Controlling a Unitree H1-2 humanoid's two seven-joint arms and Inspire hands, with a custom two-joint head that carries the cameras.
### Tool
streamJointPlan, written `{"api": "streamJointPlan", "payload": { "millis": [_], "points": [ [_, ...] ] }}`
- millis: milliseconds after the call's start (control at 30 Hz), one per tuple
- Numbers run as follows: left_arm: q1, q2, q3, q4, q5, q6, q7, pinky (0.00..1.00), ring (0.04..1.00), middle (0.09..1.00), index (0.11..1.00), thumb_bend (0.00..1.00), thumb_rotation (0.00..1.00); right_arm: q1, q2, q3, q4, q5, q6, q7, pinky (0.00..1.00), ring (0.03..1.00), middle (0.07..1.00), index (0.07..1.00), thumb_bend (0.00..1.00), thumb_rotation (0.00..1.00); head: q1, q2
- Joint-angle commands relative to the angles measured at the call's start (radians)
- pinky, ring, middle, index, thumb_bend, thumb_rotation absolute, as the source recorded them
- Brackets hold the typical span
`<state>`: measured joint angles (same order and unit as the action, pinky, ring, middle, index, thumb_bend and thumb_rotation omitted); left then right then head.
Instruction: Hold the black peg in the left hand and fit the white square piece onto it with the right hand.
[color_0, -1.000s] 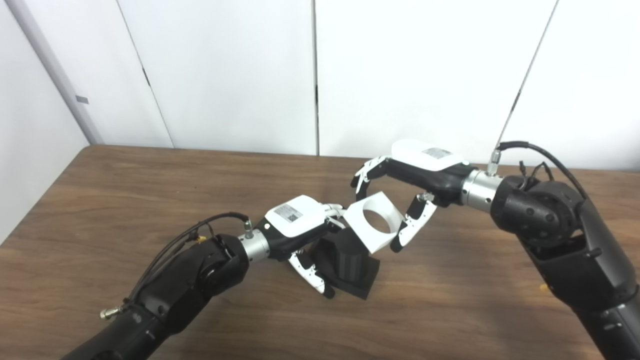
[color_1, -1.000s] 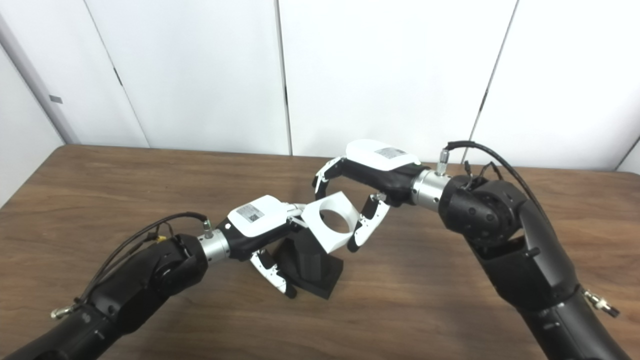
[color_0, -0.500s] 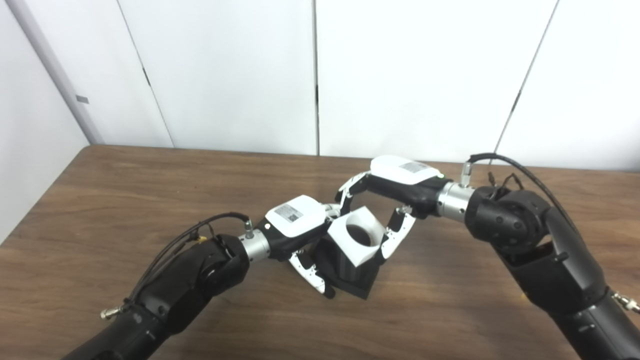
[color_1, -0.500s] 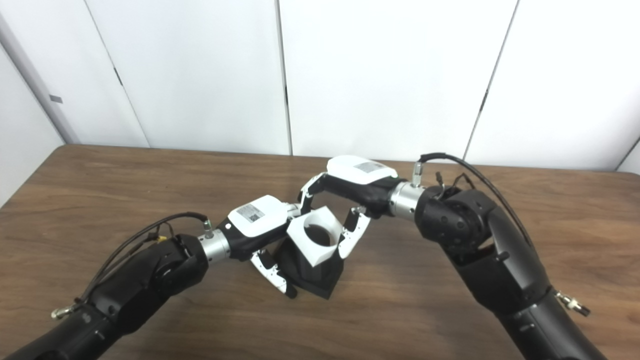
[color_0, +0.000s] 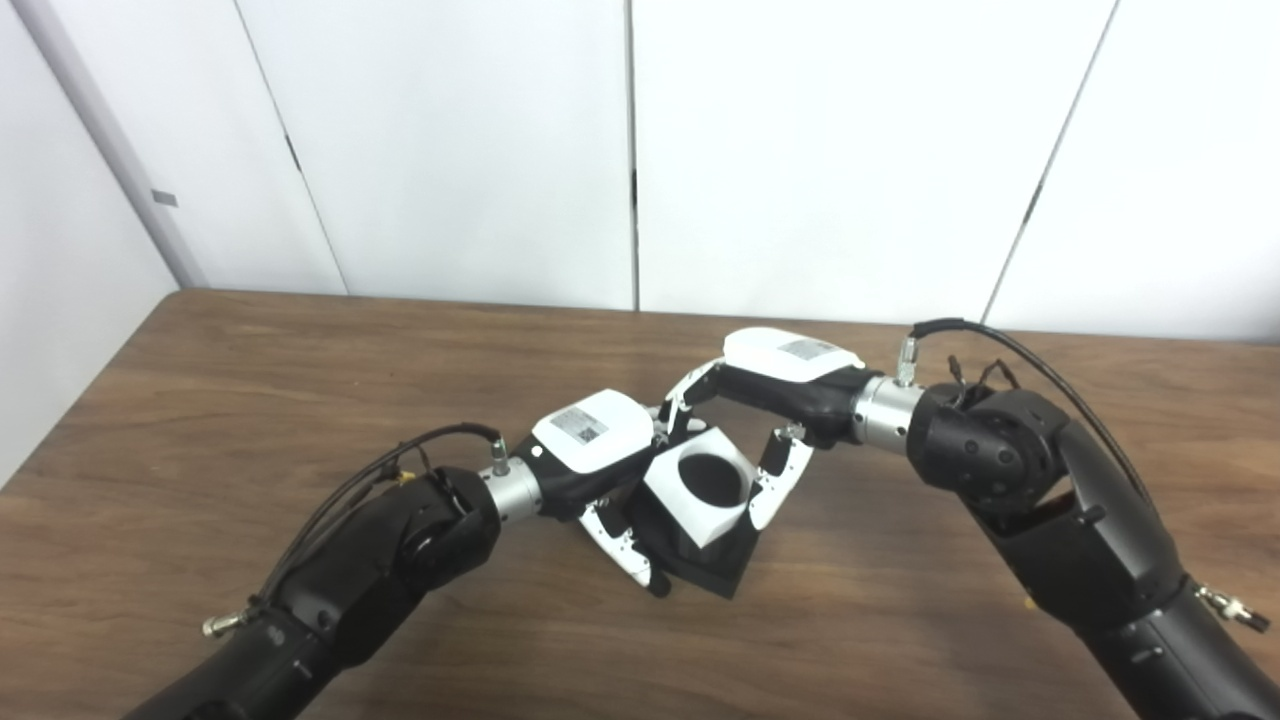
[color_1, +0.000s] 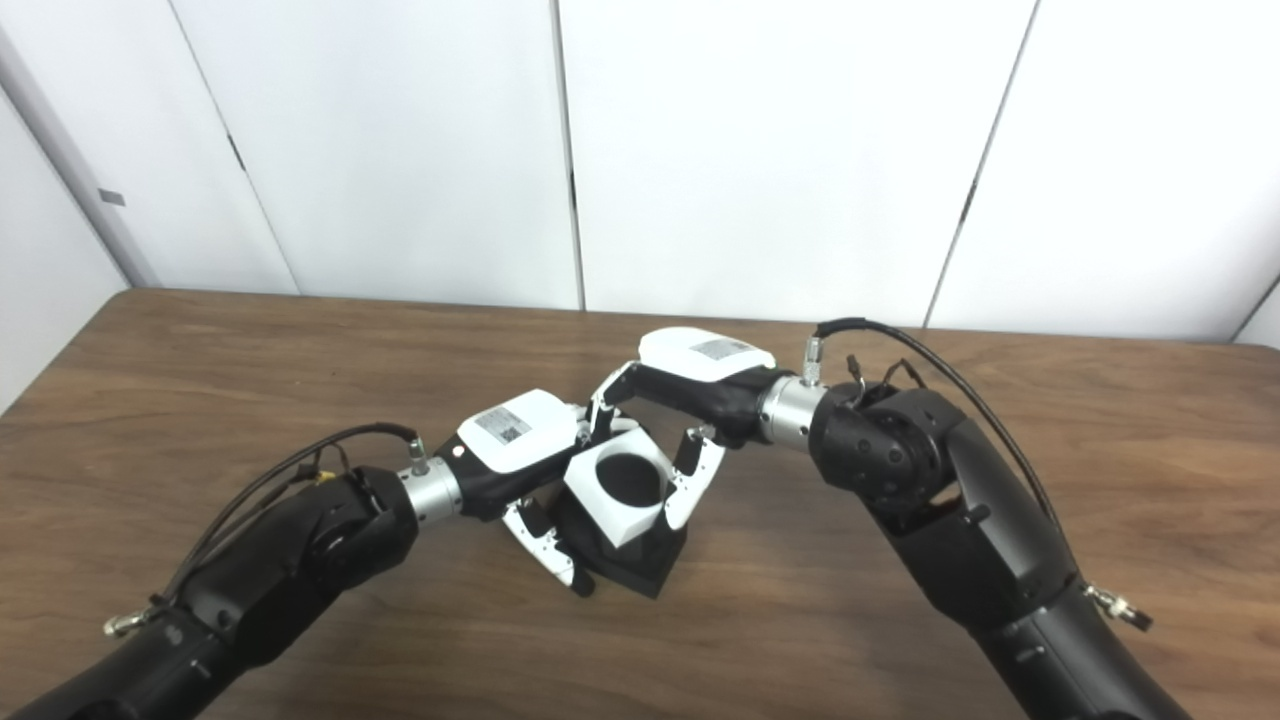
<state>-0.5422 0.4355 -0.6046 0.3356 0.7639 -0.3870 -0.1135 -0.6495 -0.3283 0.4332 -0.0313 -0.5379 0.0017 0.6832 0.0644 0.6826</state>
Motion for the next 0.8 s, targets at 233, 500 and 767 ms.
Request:
{"api": "streamJointPlan", "payload": {
  "millis": [233, 500, 767],
  "points": [
    [0.023, -0.005, -0.052, 0.021, 0.095, 0.022, -0.054, 0.80, 0.904, 0.916, 0.606, 0.94, 0.28, -0.063, 0.035, 0.065, 0.014, -0.040, -0.042, -0.004, 0.90, 0.862, 0.791, 0.477, 0.52, 0.14, -0.001, 0.006],
    [0.022, -0.006, -0.053, 0.011, 0.086, 0.041, -0.073, 0.80, 0.910, 0.919, 0.611, 0.94, 0.27, -0.077, 0.016, 0.116, 0.000, -0.058, 0.034, 0.084, 0.92, 0.869, 0.828, 0.631, 0.86, 0.35, -0.001, 0.009],
    [0.024, 0.001, -0.050, 0.014, 0.073, 0.036, -0.071, 0.79, 0.907, 0.927, 0.610, 0.94, 0.25, -0.072, -0.008, 0.113, -0.007, -0.055, 0.061, 0.098, 0.92, 0.874, 0.851, 0.730, 1.00, 0.38, -0.005, 0.011]
  ]
}}
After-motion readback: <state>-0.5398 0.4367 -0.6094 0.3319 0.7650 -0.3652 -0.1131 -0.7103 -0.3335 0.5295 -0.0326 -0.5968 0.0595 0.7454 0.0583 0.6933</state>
